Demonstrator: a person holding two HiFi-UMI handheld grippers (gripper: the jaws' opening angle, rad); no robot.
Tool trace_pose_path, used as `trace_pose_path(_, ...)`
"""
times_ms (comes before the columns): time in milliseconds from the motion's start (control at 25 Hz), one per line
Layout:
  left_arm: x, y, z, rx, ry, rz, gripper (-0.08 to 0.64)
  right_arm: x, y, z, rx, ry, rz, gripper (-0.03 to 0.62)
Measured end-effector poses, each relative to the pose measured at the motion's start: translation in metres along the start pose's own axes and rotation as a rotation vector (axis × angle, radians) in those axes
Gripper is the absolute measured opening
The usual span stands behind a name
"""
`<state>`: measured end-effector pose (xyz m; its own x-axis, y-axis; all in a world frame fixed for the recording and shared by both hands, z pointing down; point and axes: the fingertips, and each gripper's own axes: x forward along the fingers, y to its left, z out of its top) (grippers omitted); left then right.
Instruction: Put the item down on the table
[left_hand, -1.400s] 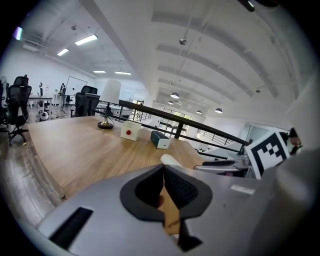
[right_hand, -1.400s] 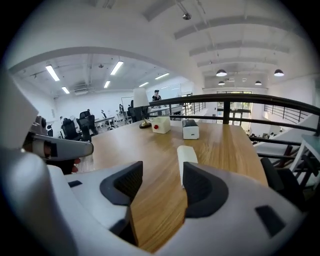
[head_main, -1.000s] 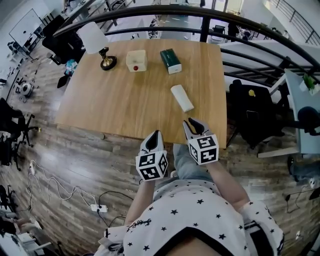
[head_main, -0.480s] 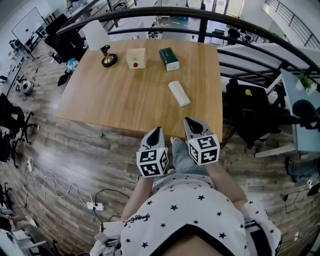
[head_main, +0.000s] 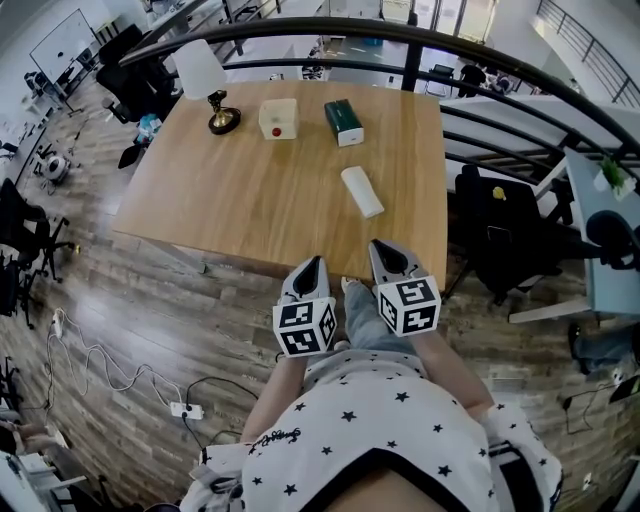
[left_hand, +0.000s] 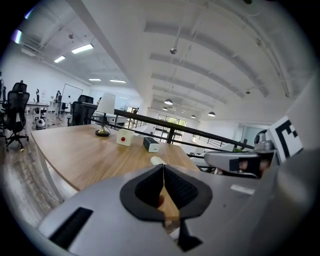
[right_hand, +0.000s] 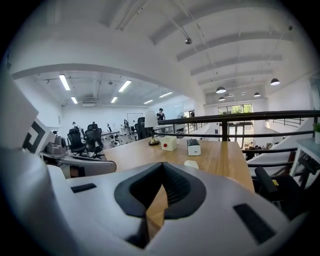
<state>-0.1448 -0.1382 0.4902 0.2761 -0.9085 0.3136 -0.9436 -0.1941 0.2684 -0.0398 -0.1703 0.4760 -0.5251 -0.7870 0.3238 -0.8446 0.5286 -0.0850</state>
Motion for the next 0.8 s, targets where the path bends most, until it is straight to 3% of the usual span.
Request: trace_pose_path(800,0.007,0.013,-0.002,-0.005,0.006,0.031,0.014,0.014,-0.004,0.008,0.034,-0.019,0.022,-0.006)
